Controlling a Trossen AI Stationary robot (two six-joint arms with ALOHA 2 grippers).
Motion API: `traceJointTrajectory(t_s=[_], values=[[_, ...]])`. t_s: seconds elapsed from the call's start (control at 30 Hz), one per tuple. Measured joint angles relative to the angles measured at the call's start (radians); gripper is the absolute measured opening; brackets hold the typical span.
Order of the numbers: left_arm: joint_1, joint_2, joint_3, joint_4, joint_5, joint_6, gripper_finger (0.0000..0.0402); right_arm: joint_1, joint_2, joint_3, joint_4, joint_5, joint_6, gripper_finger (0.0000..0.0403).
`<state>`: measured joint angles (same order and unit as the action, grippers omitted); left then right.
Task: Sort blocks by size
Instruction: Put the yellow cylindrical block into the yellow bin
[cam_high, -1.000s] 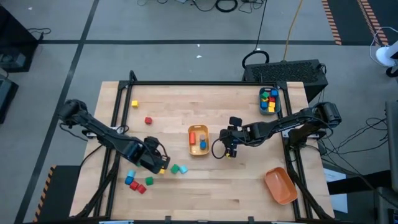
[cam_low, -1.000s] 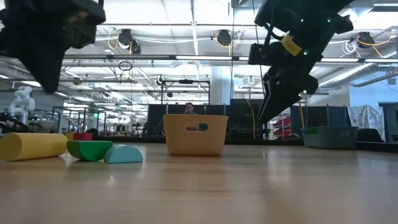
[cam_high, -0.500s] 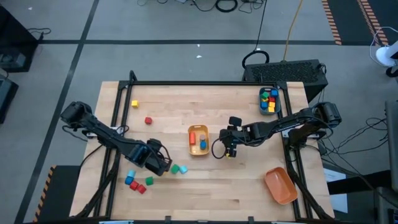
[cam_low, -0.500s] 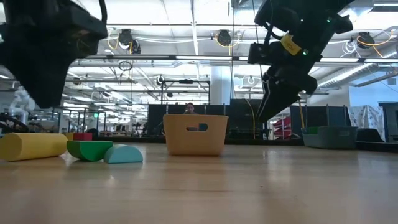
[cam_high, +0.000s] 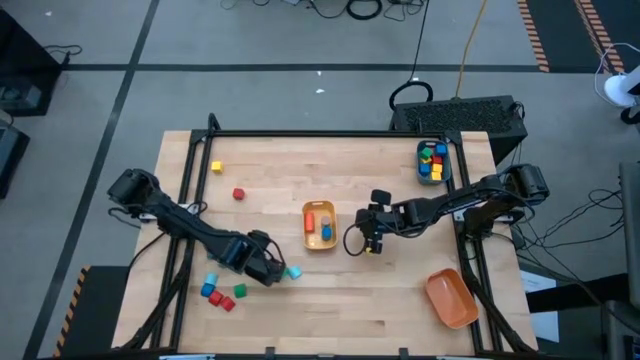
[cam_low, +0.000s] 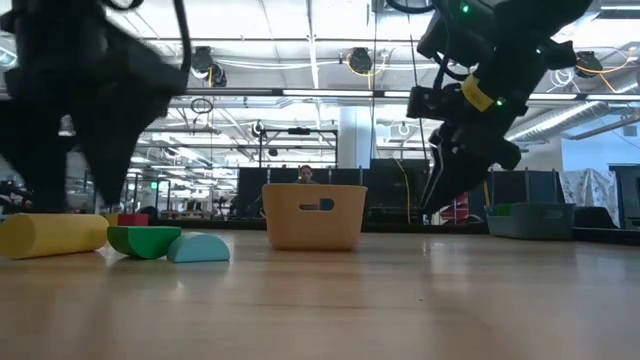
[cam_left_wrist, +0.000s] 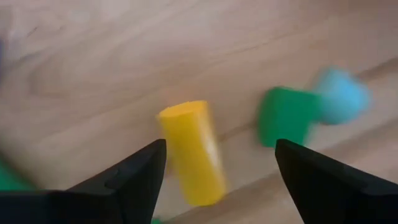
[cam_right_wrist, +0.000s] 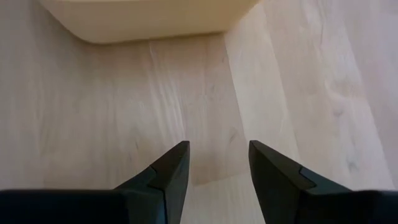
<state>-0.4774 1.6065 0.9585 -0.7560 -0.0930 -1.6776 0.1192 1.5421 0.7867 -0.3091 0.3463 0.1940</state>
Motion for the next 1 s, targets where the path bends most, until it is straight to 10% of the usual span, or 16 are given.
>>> traceJointTrajectory(t_s=[0.3,0.57,1.0], values=[[0.000,0.085,0.000,-0.028,0.025,-0.034,0.0258,0.000,0.000,-0.004,0.008,0.000,0.002,0.0150],[0.021,0.109,-0.001,-0.031,-0.049,0.013,0.0134,0.000,0.000,-0.004,0.032,0.000,0.003,0.0150],[0.070,0.049,0.007,-0.034,-0.208,0.213,0.0132,0.000,0.000,-0.004,0.036,0.000,0.026,0.0150]])
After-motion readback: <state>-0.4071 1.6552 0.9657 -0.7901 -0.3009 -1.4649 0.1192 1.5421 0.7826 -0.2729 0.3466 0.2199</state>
